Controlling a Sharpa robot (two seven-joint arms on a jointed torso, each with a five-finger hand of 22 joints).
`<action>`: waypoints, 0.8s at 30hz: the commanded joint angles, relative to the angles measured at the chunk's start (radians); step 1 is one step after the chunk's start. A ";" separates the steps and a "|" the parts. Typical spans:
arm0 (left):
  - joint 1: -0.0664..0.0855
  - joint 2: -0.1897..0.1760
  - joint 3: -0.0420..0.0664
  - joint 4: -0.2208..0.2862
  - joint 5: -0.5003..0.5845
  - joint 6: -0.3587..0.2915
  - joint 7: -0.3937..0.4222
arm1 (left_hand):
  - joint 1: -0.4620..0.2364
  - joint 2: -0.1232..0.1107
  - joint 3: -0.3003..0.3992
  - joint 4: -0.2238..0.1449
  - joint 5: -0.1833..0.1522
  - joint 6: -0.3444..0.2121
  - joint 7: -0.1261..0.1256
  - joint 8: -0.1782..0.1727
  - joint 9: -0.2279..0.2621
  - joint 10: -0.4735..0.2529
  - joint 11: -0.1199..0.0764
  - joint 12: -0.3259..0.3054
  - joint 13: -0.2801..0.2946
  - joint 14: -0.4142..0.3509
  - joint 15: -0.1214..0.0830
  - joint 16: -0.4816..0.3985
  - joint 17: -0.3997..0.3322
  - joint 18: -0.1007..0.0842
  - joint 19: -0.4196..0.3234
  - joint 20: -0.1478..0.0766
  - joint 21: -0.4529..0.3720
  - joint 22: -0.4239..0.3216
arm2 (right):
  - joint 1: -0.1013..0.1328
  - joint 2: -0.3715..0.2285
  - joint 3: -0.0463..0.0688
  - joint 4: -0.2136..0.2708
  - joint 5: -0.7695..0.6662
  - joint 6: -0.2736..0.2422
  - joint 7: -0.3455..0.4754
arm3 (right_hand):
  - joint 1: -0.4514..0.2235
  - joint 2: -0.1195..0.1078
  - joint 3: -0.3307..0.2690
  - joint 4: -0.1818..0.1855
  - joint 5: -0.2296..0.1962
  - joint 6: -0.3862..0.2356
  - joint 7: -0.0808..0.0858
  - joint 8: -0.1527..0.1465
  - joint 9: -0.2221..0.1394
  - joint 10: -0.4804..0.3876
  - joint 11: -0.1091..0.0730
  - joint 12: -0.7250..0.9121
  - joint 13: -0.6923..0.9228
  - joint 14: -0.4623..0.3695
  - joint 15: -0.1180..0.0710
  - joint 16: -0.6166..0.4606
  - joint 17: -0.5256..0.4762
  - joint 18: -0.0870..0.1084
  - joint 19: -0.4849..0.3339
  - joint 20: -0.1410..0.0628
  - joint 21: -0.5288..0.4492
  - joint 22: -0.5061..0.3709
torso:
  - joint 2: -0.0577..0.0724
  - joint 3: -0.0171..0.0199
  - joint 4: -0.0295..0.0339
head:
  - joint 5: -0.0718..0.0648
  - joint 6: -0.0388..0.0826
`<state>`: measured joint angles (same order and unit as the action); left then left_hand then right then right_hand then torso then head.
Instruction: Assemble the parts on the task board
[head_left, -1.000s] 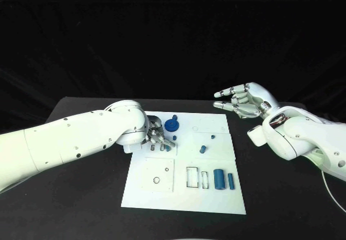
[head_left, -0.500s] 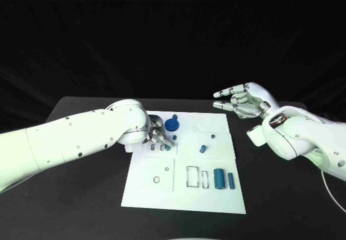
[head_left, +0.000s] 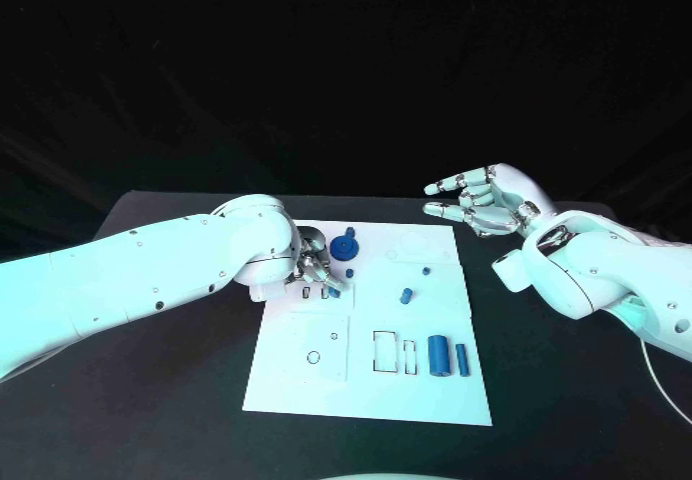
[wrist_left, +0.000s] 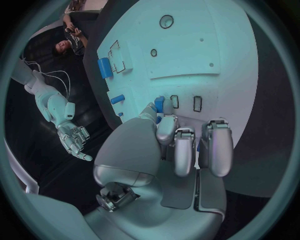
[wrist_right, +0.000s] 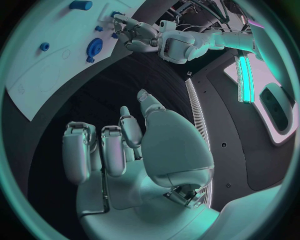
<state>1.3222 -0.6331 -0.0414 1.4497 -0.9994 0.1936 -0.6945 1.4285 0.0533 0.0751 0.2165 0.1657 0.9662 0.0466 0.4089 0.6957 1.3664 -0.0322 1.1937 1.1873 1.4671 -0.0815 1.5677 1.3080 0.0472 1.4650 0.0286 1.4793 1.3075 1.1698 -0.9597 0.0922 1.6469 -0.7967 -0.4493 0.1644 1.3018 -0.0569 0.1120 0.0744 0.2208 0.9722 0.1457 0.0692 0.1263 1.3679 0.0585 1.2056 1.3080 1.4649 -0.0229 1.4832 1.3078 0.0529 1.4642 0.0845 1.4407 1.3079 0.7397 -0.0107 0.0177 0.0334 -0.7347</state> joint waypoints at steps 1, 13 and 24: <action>-0.005 -0.005 -0.005 0.005 0.013 -0.007 -0.017 | 0.036 -0.035 0.135 -0.059 0.076 0.000 -0.001 -0.009 0.006 -0.007 0.006 -0.009 -0.002 0.104 -0.005 0.003 0.263 -0.012 0.026 -0.005 0.005 0.104 | -0.001 0.002 0.000 -0.001 0.004 0.014 0.001 | 0.001 0.007 0.001 -0.003 0.005 0.009 0.000 0.006 0.001 -0.001 -0.001 0.000 0.000 0.070 0.004 -0.003 0.106 0.001 -0.005 0.000 -0.003 0.002 | 0.000 0.0003 0.0010 | 0.001 -0.001; -0.006 -0.049 -0.001 0.056 0.014 -0.123 0.049 | -0.129 -0.215 0.574 -0.139 0.094 0.015 0.009 0.006 0.091 0.017 0.011 -0.010 0.001 0.104 0.004 0.003 0.263 -0.013 0.029 0.005 0.006 0.114 | -0.001 0.001 0.000 -0.010 0.008 0.011 -0.001 | 0.001 0.007 0.001 -0.003 0.005 0.009 0.000 0.005 0.001 -0.001 -0.001 0.000 0.000 0.070 0.004 -0.004 0.105 0.001 -0.005 0.000 -0.003 0.002 | 0.000 -0.0002 0.0014 | -0.001 -0.001; -0.015 -0.099 0.000 0.124 -0.072 -0.237 0.078 | -0.142 -0.225 0.597 -0.160 0.093 0.021 0.008 0.009 0.102 0.026 0.010 0.000 0.011 0.104 0.004 0.003 0.263 -0.016 0.036 0.005 0.013 0.127 | -0.001 -0.002 0.000 -0.012 0.012 0.015 -0.003 | -0.003 0.008 -0.001 0.000 0.002 0.010 0.000 0.005 0.001 -0.001 -0.001 -0.001 -0.001 0.070 0.003 -0.004 0.105 0.001 -0.005 -0.001 -0.003 0.002 | 0.000 0.0006 0.0021 | 0.000 -0.001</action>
<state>1.3090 -0.7303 -0.0421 1.5664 -1.0219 0.0222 -0.6466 1.2954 -0.1700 0.4748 0.2460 0.2545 0.9840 0.0564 0.4138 0.7959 1.3887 -0.0217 1.1890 1.1987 1.4658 -0.0801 1.5677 1.3077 0.0471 1.4650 0.0287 1.4900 1.3074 1.1695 -0.9618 0.0918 1.6350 -0.7887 -0.4455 0.1635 1.3018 -0.0569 0.1120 0.0744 0.2207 0.9722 0.1457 0.0692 0.1262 1.3679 0.0585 1.2056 1.3080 1.4649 -0.0229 1.4832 1.3076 0.0529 1.4641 0.0845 1.4408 1.3076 0.7398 -0.0096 0.0198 0.0321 -0.7355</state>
